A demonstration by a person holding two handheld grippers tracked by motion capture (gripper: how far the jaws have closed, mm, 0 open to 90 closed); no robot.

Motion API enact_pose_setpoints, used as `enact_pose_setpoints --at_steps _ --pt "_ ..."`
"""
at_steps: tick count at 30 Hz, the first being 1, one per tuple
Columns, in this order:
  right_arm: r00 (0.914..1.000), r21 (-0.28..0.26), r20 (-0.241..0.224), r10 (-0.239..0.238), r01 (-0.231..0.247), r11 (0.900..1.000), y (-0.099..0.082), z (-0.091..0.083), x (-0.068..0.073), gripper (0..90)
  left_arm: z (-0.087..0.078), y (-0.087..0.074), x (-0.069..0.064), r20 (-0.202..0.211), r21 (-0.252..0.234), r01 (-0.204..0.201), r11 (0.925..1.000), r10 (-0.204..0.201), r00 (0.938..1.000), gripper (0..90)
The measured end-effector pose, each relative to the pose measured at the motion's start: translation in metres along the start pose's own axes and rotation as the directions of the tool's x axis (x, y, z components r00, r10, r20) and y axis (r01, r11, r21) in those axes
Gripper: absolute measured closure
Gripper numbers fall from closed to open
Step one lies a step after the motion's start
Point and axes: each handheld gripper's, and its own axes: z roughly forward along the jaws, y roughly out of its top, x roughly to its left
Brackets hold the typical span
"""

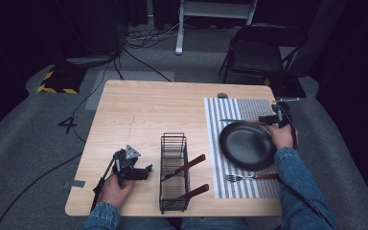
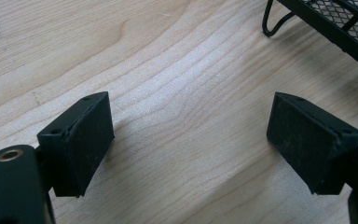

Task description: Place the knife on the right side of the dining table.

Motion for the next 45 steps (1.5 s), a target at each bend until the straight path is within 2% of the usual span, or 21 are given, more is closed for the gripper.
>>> enact_pose_setpoints --at_steps 10,16,17,20,21,25,28,29,30,33,36,37,38,40,41,42,45 --pt "0.9992 -0.033 -0.002 -0.04 0.04 0.9987 0.005 -0.022 0.007 44.8 0.0 0.0 0.0 0.0 0.0 0.0 1.0 0.0 1.0 14.8" --pt "0.9977 -0.073 -0.021 -0.065 0.063 0.9954 0.01 -0.042 0.014 44.9 0.0 0.0 0.0 0.0 0.001 -0.001 1.0 0.001 1.0 14.8" --pt "0.9965 -0.089 -0.031 -0.077 0.074 0.9932 0.012 -0.05 0.018 44.8 0.0 0.0 0.0 0.0 0.001 -0.002 1.0 0.002 1.0 14.8" --pt "0.9948 -0.102 -0.042 -0.093 0.089 0.9908 0.014 -0.058 0.023 44.8 0.0 0.0 0.0 0.0 0.001 -0.001 1.0 0.001 1.0 14.8" --pt "0.9923 -0.117 -0.052 -0.113 0.106 0.9874 0.016 -0.067 0.029 44.7 0.0 0.0 0.0 0.0 0.0 -0.001 1.0 0.001 1.0 14.8" --pt "0.987 -0.142 -0.067 -0.146 0.136 0.9805 0.019 -0.08 0.039 44.6 0.0 0.0 0.0 0.0 0.001 -0.002 1.0 0.002 1.0 14.8" --pt "0.9802 -0.167 -0.083 -0.18 0.164 0.9723 0.023 -0.094 0.052 44.4 0.0 0.0 0.0 -0.001 0.001 -0.001 1.0 0.001 1.0 14.8" --pt "0.9744 -0.183 -0.095 -0.204 0.184 0.9659 0.024 -0.102 0.06 44.2 0.0 0.0 0.0 -0.002 0.001 -0.002 1.0 0.002 1.0 14.8" --pt "0.9744 -0.183 -0.095 -0.204 0.184 0.9659 0.024 -0.102 0.06 44.2 0.0 0.0 0.0 -0.002 0.0 -0.001 1.0 0.001 1.0 14.8" --pt "0.9655 -0.194 -0.118 -0.232 0.207 0.9589 0.025 -0.113 0.072 43.8 0.0 0.0 0.0 -0.003 0.0 -0.002 1.0 0.002 1.0 14.8" --pt "0.9538 -0.204 -0.145 -0.263 0.231 0.9513 0.024 -0.122 0.084 43.5 0.0 0.0 0.0 -0.003 0.001 -0.003 1.0 0.003 1.0 14.8" --pt "0.9454 -0.212 -0.165 -0.281 0.244 0.9463 0.024 -0.128 0.091 43.4 0.0 0.0 0.0 -0.003 0.001 -0.002 1.0 0.002 1.0 14.8" --pt "0.9454 -0.212 -0.165 -0.281 0.244 0.9463 0.024 -0.128 0.091 43.4 0.0 0.0 0.0 -0.003 0.001 -0.002 1.0 0.002 1.0 14.8" --pt "0.9355 -0.218 -0.193 -0.296 0.253 0.9427 0.022 -0.133 0.098 43.2 0.0 0.0 0.0 -0.003 0.0 -0.002 1.0 0.002 1.0 14.8" --pt "0.9236 -0.229 -0.217 -0.316 0.266 0.9363 0.019 -0.139 0.105 43.0 0.0 0.0 0.0 -0.003 0.0 -0.003 1.0 0.003 1.0 14.8" --pt "0.9236 -0.229 -0.217 -0.316 0.266 0.9363 0.019 -0.139 0.105 43.0 0.0 0.0 0.0 -0.003 0.001 -0.002 1.0 0.002 1.0 14.8" --pt "0.9009 -0.241 -0.251 -0.354 0.296 0.9245 0.013 -0.147 0.117 42.4 0.0 0.0 0.0 -0.003 0.001 -0.003 1.0 0.003 1.0 14.8"
